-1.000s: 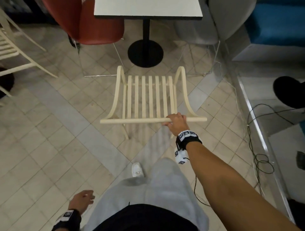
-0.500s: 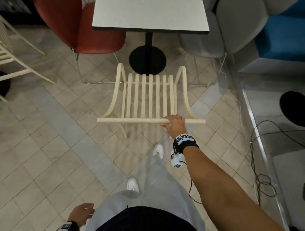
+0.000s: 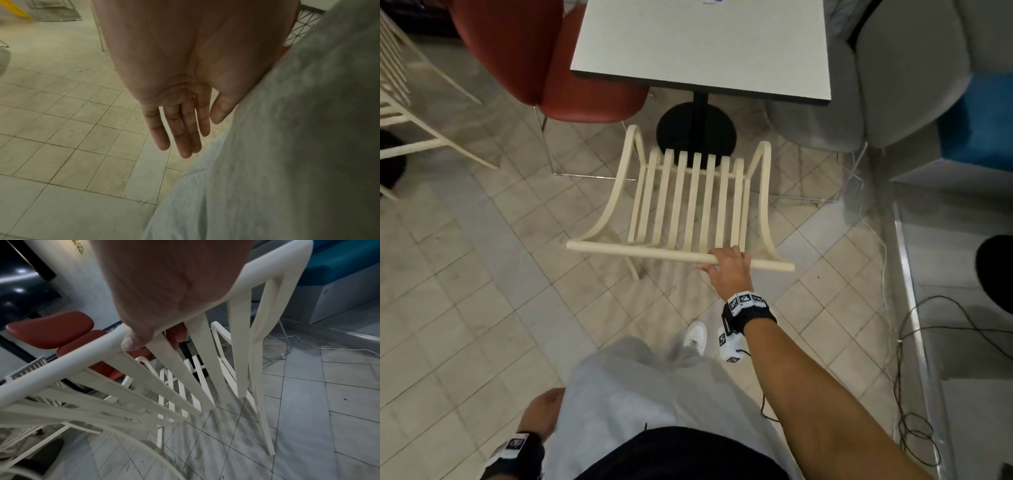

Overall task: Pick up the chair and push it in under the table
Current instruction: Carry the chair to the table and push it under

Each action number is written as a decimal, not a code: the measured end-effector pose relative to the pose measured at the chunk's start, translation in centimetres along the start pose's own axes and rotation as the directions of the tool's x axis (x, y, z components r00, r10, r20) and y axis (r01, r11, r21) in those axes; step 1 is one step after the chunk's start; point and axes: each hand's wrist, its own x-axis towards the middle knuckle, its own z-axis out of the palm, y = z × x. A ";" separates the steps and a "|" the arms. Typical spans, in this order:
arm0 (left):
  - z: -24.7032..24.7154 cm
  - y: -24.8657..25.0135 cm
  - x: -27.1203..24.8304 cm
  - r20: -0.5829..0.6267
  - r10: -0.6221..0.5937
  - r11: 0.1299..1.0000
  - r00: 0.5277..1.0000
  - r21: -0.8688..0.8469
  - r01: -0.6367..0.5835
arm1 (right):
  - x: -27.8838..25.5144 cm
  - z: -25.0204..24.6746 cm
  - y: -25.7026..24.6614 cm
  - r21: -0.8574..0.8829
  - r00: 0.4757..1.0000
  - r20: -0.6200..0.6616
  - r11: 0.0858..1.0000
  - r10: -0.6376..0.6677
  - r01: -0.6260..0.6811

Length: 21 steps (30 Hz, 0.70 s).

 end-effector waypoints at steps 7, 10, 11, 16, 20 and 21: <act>-0.5 2.9 1.7 0.073 -0.039 0.997 0.997 0.068 0.034 | 1.2 -0.2 0.2 -0.084 0.999 0.032 0.996 -0.023 0.025; -1.8 5.0 2.5 0.108 -0.051 0.988 0.993 0.152 0.034 | 1.2 -0.1 0.0 -0.115 1.000 0.001 0.993 -0.003 0.003; -2.5 5.8 3.0 0.115 -0.038 0.983 0.993 0.185 0.016 | 1.4 -0.1 -0.1 -0.120 1.000 -0.010 0.993 0.004 -0.006; -6.7 7.4 7.4 0.085 -0.009 0.972 0.996 0.233 -0.011 | 3.8 -0.4 -0.1 -0.113 0.999 -0.019 0.993 0.029 -0.031; -10.4 8.6 11.1 0.117 0.059 0.972 0.991 0.218 -0.084 | 8.1 -0.8 0.4 -0.095 0.998 -0.057 0.995 0.038 -0.043; -11.4 9.2 11.3 0.123 0.057 0.975 0.991 0.208 -0.082 | 9.1 -0.9 0.4 -0.084 0.997 -0.063 0.995 0.044 -0.049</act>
